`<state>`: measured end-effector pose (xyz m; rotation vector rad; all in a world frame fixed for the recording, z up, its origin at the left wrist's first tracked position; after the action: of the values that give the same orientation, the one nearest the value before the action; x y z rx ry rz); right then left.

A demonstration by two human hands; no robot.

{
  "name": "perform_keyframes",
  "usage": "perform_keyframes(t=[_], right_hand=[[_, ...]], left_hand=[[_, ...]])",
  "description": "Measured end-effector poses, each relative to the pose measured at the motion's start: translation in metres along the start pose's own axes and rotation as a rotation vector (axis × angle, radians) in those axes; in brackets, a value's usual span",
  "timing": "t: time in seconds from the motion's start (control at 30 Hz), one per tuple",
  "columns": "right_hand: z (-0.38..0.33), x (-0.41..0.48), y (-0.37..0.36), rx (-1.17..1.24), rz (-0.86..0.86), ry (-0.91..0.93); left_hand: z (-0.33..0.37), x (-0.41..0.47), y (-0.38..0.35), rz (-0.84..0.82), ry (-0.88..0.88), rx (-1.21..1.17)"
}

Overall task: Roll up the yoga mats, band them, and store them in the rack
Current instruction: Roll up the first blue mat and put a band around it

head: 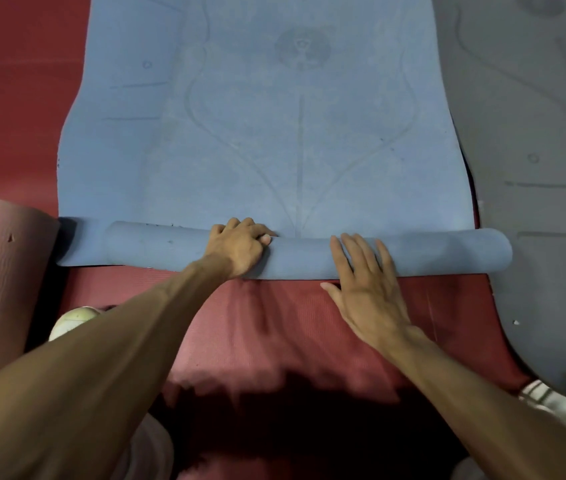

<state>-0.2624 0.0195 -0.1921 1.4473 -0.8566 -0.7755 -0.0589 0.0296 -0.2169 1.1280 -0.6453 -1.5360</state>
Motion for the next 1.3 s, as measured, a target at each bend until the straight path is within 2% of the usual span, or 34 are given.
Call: perform_keyframes(t=[0.1,0.2,0.33,0.43,0.5,0.67,0.77,0.97,1.2,1.3], right_hand=[[0.000,0.011,-0.006,-0.008,-0.049,-0.033],[-0.001,0.021,-0.018,-0.046,-0.113,-0.076],[-0.001,0.035,-0.019,-0.074,-0.108,-0.046],[0.001,0.048,-0.016,-0.069,-0.097,-0.002],[0.000,0.057,-0.018,-0.077,-0.143,0.034],[0.009,0.092,-0.009,0.009,-0.305,0.067],[0.010,0.106,-0.011,0.052,-0.415,0.068],[0.010,0.108,-0.013,0.104,-0.454,0.047],[0.007,0.091,0.000,0.099,-0.204,0.082],[0.004,0.082,-0.001,0.095,-0.129,0.101]], left_hand=[[-0.004,0.011,0.003,-0.049,0.050,0.005],[0.000,0.009,0.004,-0.043,0.018,0.048],[0.003,0.002,0.018,0.193,-0.026,0.015],[0.006,-0.004,0.023,0.296,-0.055,0.108],[0.007,-0.011,0.022,0.367,-0.034,0.121],[0.021,-0.026,0.025,0.465,-0.147,0.119],[0.016,-0.032,0.017,0.399,-0.192,0.175],[0.007,-0.015,0.008,0.294,-0.172,0.236],[0.000,0.007,0.024,0.196,-0.136,0.179],[-0.007,0.025,0.035,0.083,-0.090,0.041]])
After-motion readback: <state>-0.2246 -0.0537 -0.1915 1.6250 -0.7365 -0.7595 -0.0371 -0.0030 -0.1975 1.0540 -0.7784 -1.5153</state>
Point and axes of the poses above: each hand's wrist, its own x-axis towards the middle knuckle, its own y-axis out of the back of the hand, z = x × y, the point moved 7 cm from there along x, towards the middle knuckle, and after that the axes turned 13 degrees about -y, right-handed, at the moved point
